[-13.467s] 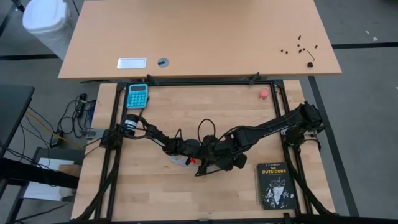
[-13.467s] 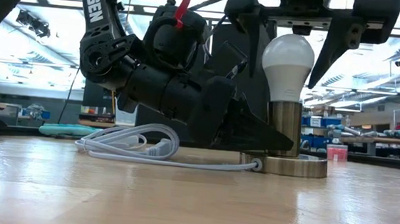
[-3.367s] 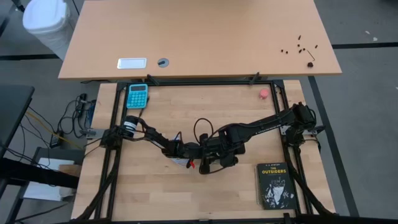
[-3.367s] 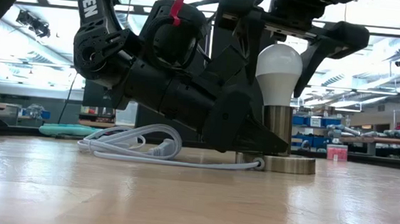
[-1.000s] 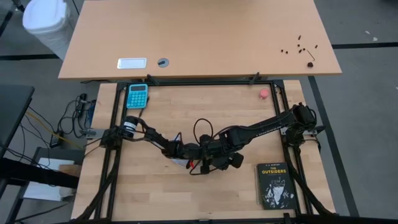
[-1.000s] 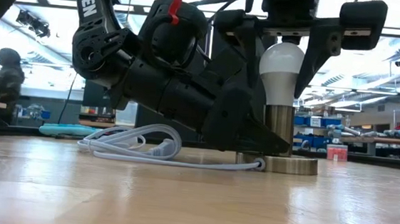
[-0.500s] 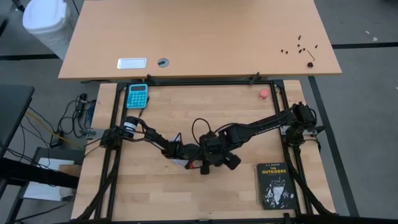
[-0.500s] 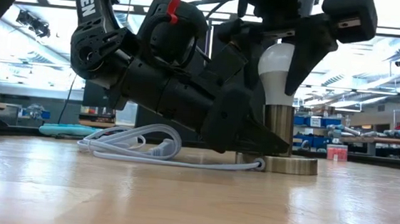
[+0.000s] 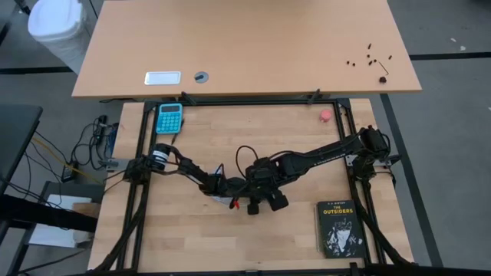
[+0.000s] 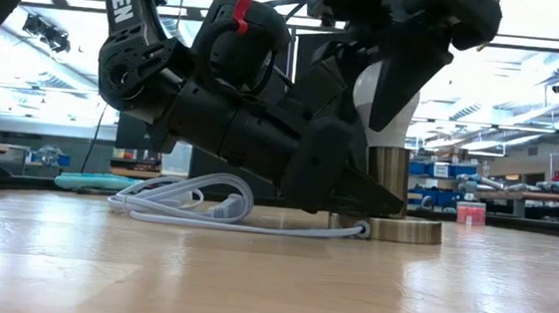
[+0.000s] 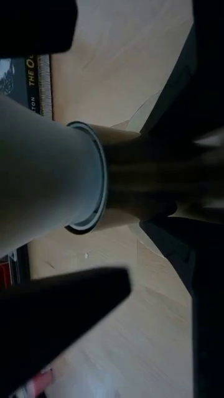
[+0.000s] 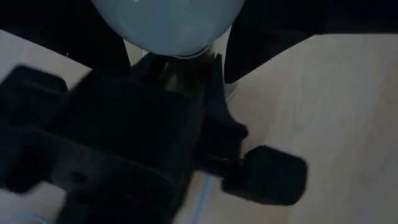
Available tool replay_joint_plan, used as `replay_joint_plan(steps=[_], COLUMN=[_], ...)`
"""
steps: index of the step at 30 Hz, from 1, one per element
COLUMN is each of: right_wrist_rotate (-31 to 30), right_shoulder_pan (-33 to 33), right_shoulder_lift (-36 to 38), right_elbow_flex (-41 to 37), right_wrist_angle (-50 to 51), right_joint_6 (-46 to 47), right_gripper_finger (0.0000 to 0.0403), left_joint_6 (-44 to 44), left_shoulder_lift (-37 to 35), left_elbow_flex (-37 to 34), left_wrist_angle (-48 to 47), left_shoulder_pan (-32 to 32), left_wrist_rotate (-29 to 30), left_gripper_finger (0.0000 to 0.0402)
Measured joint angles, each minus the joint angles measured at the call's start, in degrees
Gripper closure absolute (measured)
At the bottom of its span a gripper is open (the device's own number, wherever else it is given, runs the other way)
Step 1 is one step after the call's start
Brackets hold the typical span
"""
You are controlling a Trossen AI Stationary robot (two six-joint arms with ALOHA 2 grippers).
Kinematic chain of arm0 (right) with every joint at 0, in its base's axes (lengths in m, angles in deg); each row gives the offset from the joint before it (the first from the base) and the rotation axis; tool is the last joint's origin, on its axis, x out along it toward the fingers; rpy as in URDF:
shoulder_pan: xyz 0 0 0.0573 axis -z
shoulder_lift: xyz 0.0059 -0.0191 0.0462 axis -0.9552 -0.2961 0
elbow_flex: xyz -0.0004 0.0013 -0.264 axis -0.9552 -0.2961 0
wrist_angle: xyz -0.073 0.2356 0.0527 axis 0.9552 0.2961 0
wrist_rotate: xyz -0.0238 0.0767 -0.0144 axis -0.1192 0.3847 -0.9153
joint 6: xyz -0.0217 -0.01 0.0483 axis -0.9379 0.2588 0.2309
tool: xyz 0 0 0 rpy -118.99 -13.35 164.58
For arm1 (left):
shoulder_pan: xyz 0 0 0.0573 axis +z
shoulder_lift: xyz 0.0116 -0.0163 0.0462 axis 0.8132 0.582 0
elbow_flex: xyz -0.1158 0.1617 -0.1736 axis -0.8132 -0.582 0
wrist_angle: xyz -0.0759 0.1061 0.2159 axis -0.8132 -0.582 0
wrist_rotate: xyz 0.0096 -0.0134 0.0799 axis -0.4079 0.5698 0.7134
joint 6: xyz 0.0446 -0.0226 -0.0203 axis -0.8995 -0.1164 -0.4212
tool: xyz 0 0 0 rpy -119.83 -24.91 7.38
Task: Screw lightbulb
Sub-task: Insert the lightbulb into the lamp
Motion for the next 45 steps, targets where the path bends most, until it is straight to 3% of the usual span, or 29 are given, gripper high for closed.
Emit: replay_joint_plan(steps=[29, 45], right_wrist_rotate=[-1.27, -0.23], right_shoulder_pan=[1.64, 1.75], right_shoulder_lift=[0.00, 0.01], right_elbow_flex=[0.02, 0.02], right_wrist_angle=[2.55, 3.81], right_joint_6=[55.52, 78.59], right_gripper_finger=[0.0137, 0.0138], left_joint_6=[2.40, 3.26], left_shoulder_lift=[0.00, -0.02], left_elbow_flex=[-0.02, -0.04], left_wrist_angle=[0.46, 0.48], left_shoulder_pan=[-0.04, -0.07], left_wrist_rotate=[-0.24, 0.94], left_gripper_finger=[0.0202, 0.0202])
